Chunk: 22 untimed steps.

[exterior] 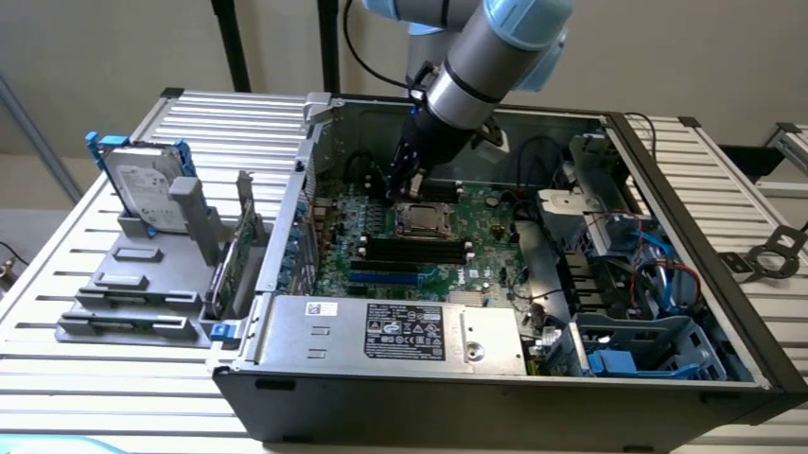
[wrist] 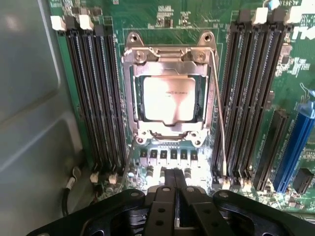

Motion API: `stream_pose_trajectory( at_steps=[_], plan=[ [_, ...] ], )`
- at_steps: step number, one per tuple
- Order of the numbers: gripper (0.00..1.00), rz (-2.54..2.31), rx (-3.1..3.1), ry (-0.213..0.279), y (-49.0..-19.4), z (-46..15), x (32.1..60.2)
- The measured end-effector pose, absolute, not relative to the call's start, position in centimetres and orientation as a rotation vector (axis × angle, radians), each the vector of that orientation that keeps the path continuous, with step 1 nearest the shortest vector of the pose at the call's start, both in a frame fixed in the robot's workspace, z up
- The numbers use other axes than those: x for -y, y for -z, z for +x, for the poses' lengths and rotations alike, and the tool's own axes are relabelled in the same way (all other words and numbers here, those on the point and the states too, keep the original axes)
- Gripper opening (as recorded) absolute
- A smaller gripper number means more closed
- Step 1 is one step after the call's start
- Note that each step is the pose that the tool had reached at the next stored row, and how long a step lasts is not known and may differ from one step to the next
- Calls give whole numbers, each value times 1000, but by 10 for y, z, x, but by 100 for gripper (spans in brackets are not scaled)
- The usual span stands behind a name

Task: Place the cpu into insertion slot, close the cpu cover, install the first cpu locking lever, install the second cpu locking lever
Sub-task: 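Close the cpu cover, then install the first cpu locking lever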

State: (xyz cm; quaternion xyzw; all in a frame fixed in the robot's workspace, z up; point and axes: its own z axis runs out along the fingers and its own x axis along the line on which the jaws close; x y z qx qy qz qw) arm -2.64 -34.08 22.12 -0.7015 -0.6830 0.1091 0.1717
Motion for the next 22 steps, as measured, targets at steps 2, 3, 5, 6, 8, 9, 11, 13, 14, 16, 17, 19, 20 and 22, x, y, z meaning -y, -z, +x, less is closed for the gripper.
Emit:
stream_pose_trajectory(
  at_steps=[2, 3, 5, 6, 8, 9, 11, 13, 14, 16, 17, 19, 20, 22],
  plan=[
    [11, -1991, 1939, -310, -221, -26, 341],
    [11, -1992, 1939, -311, -221, -26, 341],
    [11, -1994, 1940, -314, -221, -26, 341],
    [11, -1994, 1940, -315, -221, -26, 341],
    [11, -1996, 1940, -317, -221, -26, 341],
    [11, -1997, 1941, -318, -221, -26, 341],
    [11, -1998, 1941, -321, -221, -26, 341],
    [11, -1999, 1942, -323, -221, -26, 341],
    [11, -2000, 1942, -324, -221, -26, 341],
    [11, -2002, 1942, -327, -221, -26, 341],
    [11, -2002, 1943, -328, -221, -26, 341],
    [11, -2003, 1943, -329, -221, -26, 341],
    [11, -2003, 1943, -329, -221, -27, 341],
    [11, -2003, 1943, -328, -223, -30, 341]
  ],
)
